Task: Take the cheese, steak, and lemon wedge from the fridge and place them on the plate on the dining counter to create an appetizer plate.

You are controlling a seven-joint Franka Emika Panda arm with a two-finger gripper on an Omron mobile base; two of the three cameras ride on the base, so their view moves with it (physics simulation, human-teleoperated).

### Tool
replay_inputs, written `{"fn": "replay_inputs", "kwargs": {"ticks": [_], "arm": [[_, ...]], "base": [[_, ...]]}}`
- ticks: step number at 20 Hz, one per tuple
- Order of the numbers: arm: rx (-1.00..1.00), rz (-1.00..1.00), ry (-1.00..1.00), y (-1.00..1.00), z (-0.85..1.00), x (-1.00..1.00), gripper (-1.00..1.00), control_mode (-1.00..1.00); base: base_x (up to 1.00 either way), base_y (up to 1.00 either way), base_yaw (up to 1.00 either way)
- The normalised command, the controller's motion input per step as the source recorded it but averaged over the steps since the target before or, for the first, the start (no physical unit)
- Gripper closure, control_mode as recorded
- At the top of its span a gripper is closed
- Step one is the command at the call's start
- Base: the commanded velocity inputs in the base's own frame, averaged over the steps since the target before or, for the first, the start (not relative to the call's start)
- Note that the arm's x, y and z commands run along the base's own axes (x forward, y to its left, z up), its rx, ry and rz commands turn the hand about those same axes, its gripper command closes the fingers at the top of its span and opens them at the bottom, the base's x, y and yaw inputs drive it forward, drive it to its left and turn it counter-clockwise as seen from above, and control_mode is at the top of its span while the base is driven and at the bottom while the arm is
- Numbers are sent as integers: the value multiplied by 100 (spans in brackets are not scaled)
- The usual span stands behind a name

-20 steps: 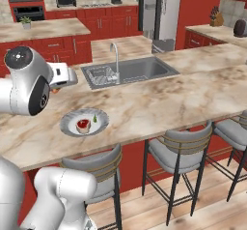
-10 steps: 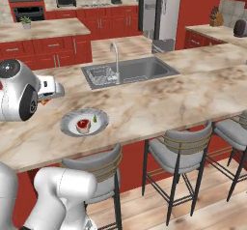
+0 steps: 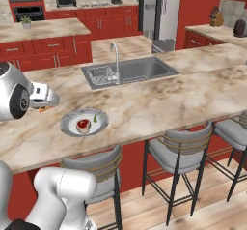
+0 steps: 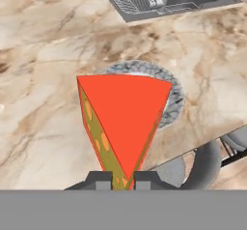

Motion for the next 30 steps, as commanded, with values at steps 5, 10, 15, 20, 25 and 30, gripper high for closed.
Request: {"fn": "replay_inputs", "kwargs": {"ticks": [5,10,15,20,25,30], "arm": [[0,-26,4,0,-22,0,100,-100],[0,-18,11,-5,-17,24,100,-100],[1,-8,20,-13,-11,61,100,-100],[0,-1,12,-1,-23,54,100,-100],[0,0,0,0,-45,35,100,-100],[0,0,0,1,-49,37,100,-100]], "base": [[0,0,0],[0,0,0],[0,0,0],[0,0,0],[0,0,0],[0,0,0]]}}
